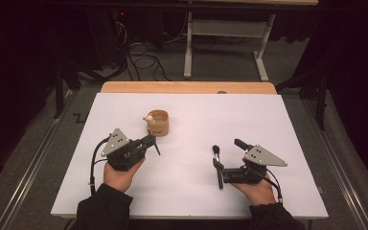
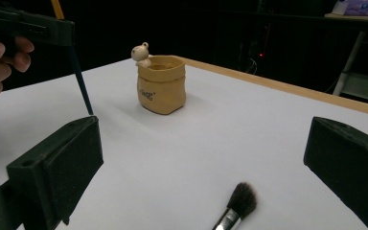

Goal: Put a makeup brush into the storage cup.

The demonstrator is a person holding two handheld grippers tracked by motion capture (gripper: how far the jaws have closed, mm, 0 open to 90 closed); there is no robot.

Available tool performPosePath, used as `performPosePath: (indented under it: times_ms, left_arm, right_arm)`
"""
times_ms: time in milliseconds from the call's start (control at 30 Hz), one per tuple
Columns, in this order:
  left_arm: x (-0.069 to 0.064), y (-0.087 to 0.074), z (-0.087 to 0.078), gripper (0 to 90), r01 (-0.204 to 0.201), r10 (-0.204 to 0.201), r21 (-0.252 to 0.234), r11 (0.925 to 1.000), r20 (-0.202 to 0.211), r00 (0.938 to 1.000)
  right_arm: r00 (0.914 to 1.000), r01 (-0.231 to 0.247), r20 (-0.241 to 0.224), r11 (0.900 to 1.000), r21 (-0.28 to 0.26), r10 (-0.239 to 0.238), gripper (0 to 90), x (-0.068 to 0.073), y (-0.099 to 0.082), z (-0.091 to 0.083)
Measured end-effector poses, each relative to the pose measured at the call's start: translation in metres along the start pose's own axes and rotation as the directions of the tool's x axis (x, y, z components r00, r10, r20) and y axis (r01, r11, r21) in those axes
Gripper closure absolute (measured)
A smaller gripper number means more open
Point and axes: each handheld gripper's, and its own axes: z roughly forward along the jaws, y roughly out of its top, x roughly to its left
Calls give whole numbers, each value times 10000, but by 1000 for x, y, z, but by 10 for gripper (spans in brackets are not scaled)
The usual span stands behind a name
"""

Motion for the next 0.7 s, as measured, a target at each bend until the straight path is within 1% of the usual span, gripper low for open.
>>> performPosePath:
  times_ms: [200, 233, 267, 333, 433, 533, 567, 700]
  left_arm:
    - [5, -3, -2, 834, -53, 58, 211, 9998, -257, 9997]
    - [6, -3, -2, 834, -47, 54, 238, 9997, -275, 9996]
    - [6, -3, -2, 833, -29, 36, 248, 9997, -298, 9995]
    - [7, -3, -3, 833, -47, 56, 251, 9997, -355, 9994]
    - [8, -3, -3, 834, -5, 14, 254, 9997, -377, 9993]
    - [7, -4, -3, 833, -18, 29, 288, 9996, -387, 9992]
    - [7, -4, -2, 834, -28, 40, 295, 9996, -391, 9992]
    - [7, -3, -3, 834, -12, 23, 286, 9996, -389, 9992]
  right_arm:
    - [9998, -114, 144, 9999, -81, 115, 2, -7, -1, -7]
    - [9996, -193, 180, 9997, -114, 195, 2, -8, -1, -8]
    - [9998, -143, 157, 9999, -80, 145, 2, -9, -1, -9]
    - [9995, -148, 276, 9998, -114, 151, 2, -10, -1, -11]
    - [9995, -110, 297, 9999, -97, 113, 2, -13, -2, -14]
    - [9994, -198, 296, 9998, -64, 200, 2, -16, -4, -16]
    - [9991, -206, 363, 9998, -41, 207, 2, -16, -5, -17]
    - [9993, -207, 302, 9998, -20, 207, 2, -17, -7, -18]
